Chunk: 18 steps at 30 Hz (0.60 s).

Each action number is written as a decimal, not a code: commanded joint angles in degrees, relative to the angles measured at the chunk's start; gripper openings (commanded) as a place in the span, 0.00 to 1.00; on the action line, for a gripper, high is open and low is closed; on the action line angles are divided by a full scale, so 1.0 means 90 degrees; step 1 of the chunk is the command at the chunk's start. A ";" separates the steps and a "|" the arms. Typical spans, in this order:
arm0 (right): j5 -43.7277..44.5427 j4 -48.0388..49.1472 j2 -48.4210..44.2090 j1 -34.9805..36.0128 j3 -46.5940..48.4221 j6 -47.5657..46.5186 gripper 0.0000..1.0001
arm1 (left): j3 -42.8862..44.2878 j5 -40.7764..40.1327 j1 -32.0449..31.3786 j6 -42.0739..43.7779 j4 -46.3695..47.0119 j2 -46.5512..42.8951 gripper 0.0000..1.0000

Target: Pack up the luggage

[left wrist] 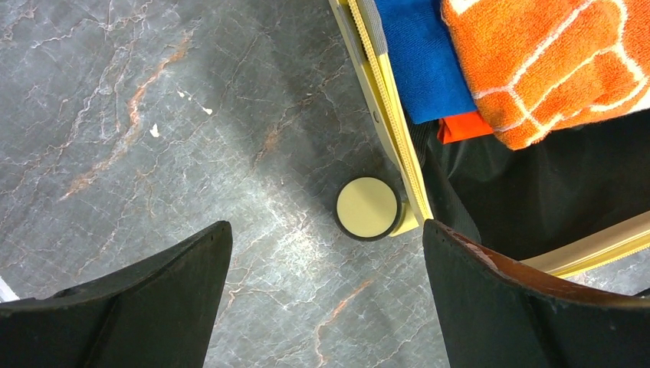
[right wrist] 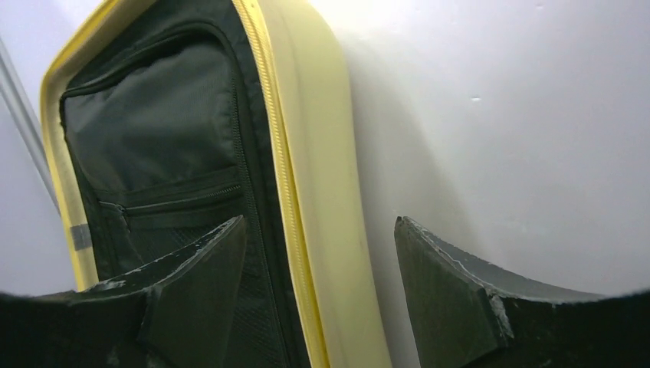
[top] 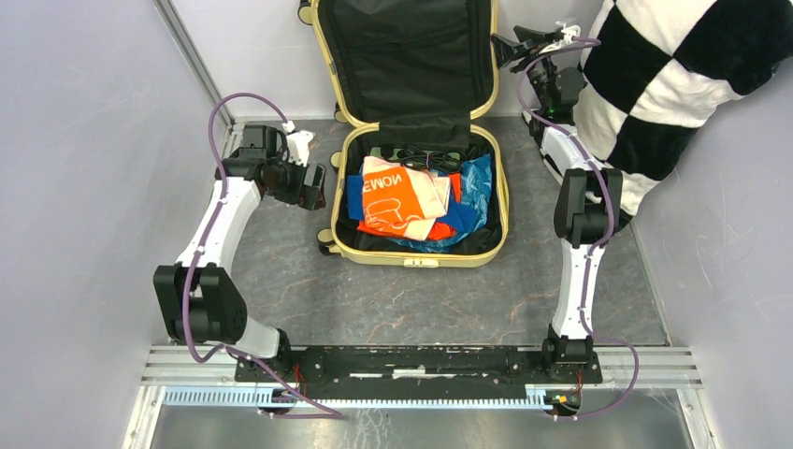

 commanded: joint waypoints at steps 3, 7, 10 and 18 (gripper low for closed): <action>-0.0253 0.0301 0.0377 0.0050 0.0618 0.0100 0.76 | 0.0352 0.0063 0.0032 0.0220 -0.0042 0.0069 1.00; -0.0216 0.0313 0.0491 0.0087 0.0636 -0.0007 0.76 | 0.0398 0.0048 0.0032 0.0183 -0.0052 0.0144 1.00; -0.0102 0.0263 0.0670 0.0153 0.0839 -0.0096 0.72 | 0.0423 0.0019 0.0032 0.0158 -0.0049 0.0191 1.00; -0.0181 0.0500 0.0486 0.0446 0.0610 -0.0660 0.37 | 0.0379 -0.0154 0.0040 0.0143 -0.0086 0.0143 1.00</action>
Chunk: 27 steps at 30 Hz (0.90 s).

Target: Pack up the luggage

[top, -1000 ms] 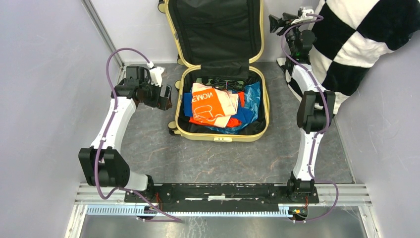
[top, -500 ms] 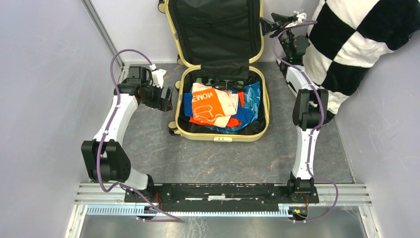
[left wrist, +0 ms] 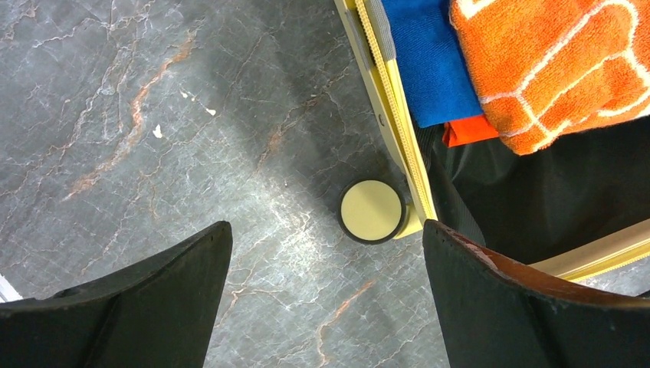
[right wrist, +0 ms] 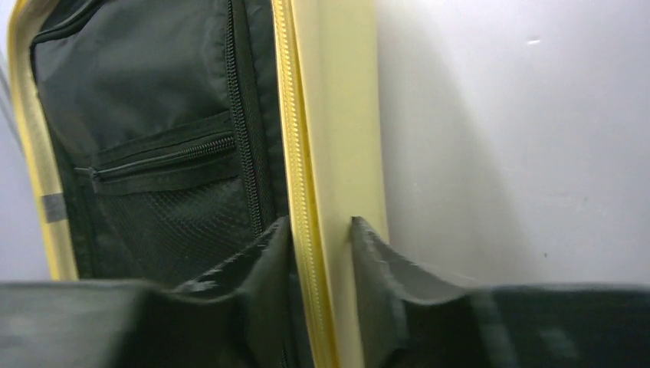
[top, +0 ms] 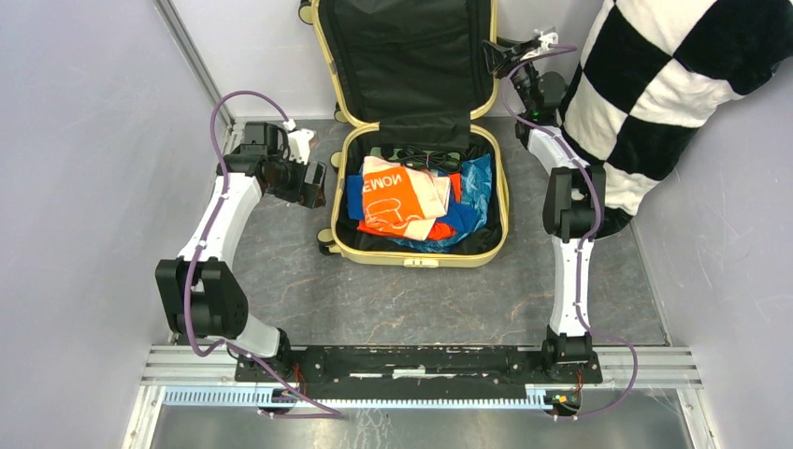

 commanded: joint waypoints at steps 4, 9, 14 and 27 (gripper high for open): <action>-0.0282 0.0818 -0.0924 0.0191 -0.0908 -0.0522 0.08 | 0.0094 -0.0116 0.0033 0.0074 0.0063 -0.0245 1.00; -0.0408 0.1190 -0.1619 0.0196 -0.2002 -0.0587 0.00 | 0.0181 -0.0065 0.0040 -0.0015 0.0029 -0.0301 1.00; -0.0506 0.1611 -0.2424 0.0192 -0.3493 -0.0611 0.00 | 0.0292 0.0023 0.0032 -0.0043 -0.0058 -0.0654 1.00; 0.0056 0.0889 -0.4944 0.0138 -0.7333 -0.1039 0.21 | 0.0502 0.0188 0.0041 -0.0042 -0.0536 -0.1507 1.00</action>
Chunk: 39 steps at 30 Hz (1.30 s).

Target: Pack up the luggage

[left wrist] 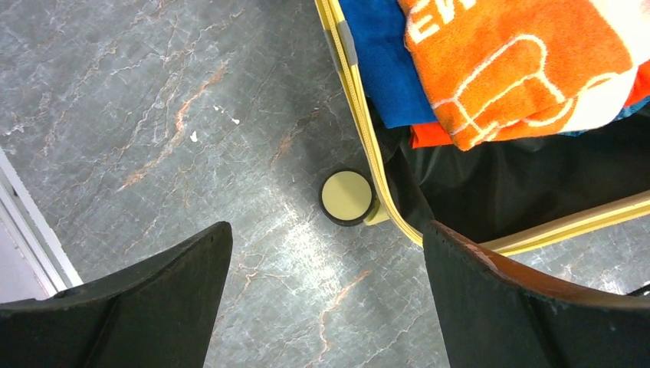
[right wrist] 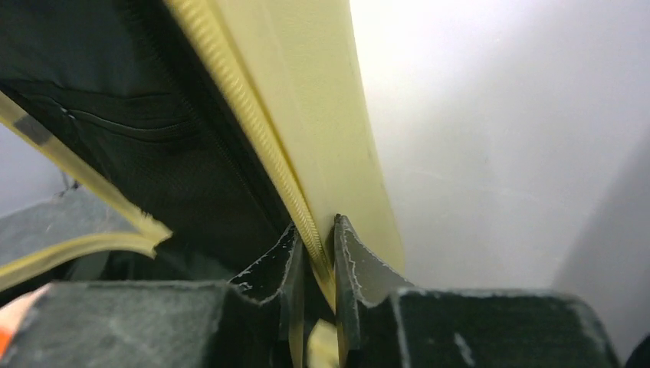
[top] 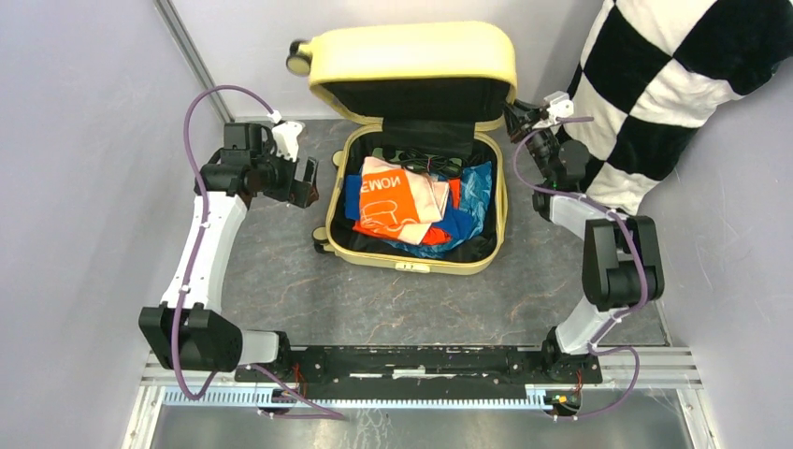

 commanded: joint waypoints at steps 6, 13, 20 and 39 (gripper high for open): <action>0.1019 -0.2262 -0.1892 -0.0002 -0.2396 0.1463 0.47 | 0.0656 0.0441 0.0042 0.0305 -0.0956 -0.1016 1.00; 0.3183 -0.3550 -0.3858 -0.0017 -0.4019 0.2304 0.68 | 0.1207 0.0918 0.0042 0.0816 -0.1877 -0.1661 1.00; 0.3954 -0.5450 -0.3828 -0.0032 -0.3229 0.2171 0.66 | 0.0804 0.0185 0.0041 0.0522 -0.1545 -0.1730 1.00; 0.0985 -0.5170 -0.2367 0.1062 -0.3385 0.1967 0.51 | 0.1449 -0.2623 0.0042 -0.0701 0.0734 0.1333 0.99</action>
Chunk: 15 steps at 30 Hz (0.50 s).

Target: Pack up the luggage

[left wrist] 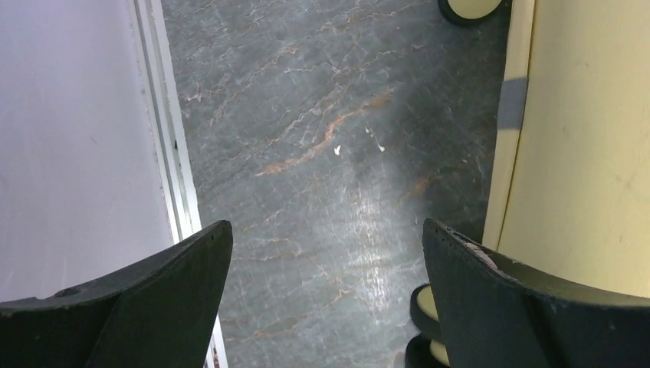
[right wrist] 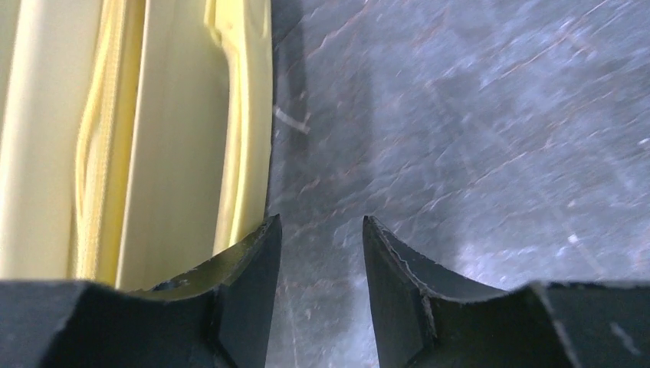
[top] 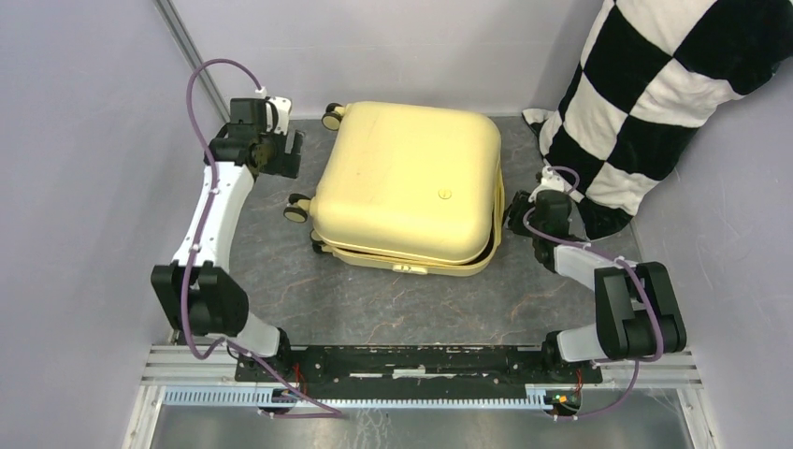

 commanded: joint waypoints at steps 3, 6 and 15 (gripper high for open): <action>-0.1194 0.1049 -0.0672 0.1657 -0.0937 0.0296 0.50 | 0.0659 0.0407 0.0024 -0.0246 0.0167 0.0896 0.99; -0.1244 0.1645 -0.0950 0.2708 -0.1381 0.0351 0.49 | 0.1164 0.0989 0.0020 -0.0199 -0.0309 0.1476 1.00; -0.0671 0.1905 -0.1390 0.4438 -0.1676 0.0543 0.55 | 0.1960 0.1893 -0.0150 -0.0033 -0.0857 0.1795 1.00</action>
